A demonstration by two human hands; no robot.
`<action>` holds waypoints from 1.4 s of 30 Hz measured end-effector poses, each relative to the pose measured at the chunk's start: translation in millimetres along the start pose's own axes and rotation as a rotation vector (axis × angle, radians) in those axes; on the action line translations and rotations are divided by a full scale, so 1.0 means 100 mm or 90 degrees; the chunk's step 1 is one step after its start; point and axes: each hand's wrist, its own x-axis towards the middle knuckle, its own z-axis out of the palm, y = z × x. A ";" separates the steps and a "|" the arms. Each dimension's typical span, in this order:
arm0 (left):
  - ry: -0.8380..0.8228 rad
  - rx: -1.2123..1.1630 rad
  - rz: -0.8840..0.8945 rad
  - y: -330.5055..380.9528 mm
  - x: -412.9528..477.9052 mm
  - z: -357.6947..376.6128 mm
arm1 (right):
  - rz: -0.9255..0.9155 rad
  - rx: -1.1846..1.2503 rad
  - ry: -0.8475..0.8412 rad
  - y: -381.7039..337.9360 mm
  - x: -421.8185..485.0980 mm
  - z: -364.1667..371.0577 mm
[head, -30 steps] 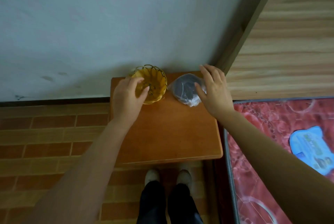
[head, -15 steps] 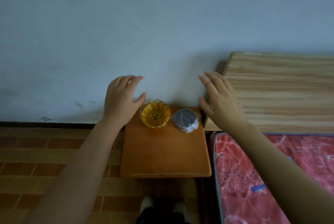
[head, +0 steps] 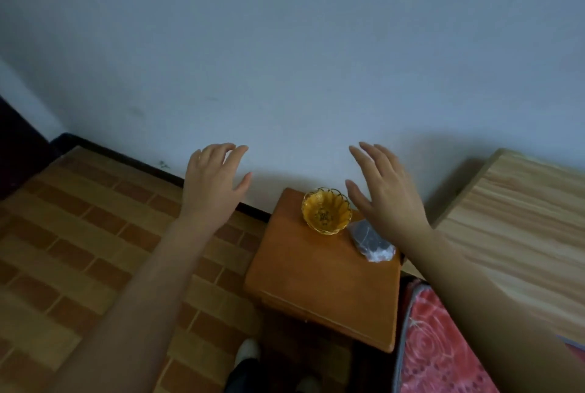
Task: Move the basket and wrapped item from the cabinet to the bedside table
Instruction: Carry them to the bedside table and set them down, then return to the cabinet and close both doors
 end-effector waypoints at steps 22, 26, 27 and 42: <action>0.176 0.203 -0.569 -2.69 -2.48 -1.72 | -0.489 0.260 -0.086 -3.89 1.05 1.10; 0.181 0.250 -0.656 -2.86 -3.01 -1.97 | -0.602 0.327 -0.131 -4.68 0.99 1.22; 0.184 0.266 -0.674 -2.86 -3.15 -2.03 | -0.631 0.342 -0.146 -4.86 0.96 1.25; 0.245 0.434 -1.131 -2.68 -4.37 -2.53 | -1.099 0.463 -0.358 -7.33 0.40 1.70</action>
